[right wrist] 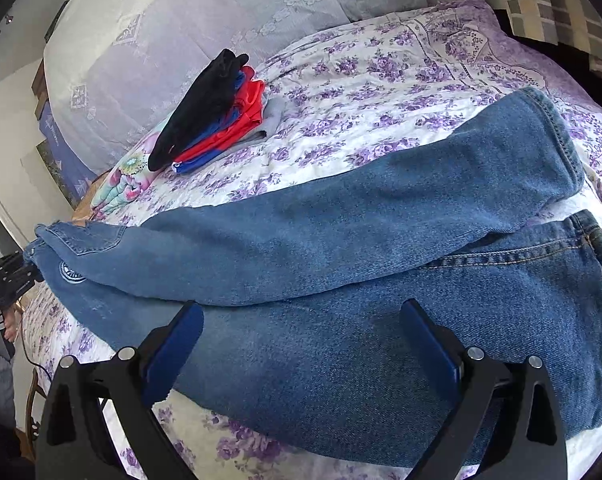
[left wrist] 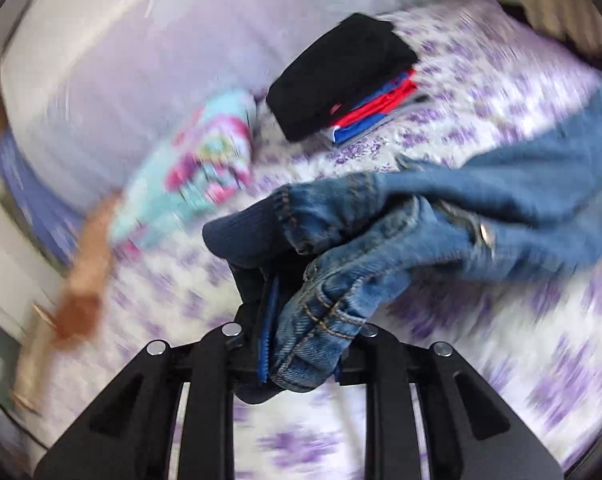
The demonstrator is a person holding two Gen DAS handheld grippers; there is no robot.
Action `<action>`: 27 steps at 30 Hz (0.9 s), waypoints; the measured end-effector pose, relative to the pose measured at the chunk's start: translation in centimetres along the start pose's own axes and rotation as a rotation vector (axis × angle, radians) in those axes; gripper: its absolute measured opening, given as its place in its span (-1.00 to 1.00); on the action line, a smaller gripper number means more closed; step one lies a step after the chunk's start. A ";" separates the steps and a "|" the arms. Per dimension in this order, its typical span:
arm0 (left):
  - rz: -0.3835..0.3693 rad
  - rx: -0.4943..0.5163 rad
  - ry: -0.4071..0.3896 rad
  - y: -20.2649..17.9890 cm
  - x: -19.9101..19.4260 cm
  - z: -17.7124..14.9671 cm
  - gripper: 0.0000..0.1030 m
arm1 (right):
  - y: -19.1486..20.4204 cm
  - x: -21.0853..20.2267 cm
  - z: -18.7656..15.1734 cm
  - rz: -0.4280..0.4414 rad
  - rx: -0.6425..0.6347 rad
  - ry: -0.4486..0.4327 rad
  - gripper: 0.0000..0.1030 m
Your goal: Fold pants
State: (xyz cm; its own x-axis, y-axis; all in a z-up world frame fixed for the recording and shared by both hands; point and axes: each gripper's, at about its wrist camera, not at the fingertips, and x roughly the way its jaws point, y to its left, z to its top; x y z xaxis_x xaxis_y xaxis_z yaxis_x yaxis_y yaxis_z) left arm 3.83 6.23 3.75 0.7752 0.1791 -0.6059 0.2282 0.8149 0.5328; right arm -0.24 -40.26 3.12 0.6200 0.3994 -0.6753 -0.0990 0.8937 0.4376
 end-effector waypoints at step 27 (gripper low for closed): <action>-0.810 -0.771 0.093 3.3 1.6 -8.9 0.55 | 0.2 -1.1 -0.9 0.009 0.026 -0.007 0.92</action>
State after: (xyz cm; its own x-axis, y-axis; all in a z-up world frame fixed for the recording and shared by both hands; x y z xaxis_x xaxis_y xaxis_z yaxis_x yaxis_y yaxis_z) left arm 0.58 14.14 -0.74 0.5090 -0.5445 -0.6667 0.1939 0.8271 -0.5275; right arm -1.69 -40.32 3.45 0.6244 0.4058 -0.6674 -0.0841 0.8844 0.4591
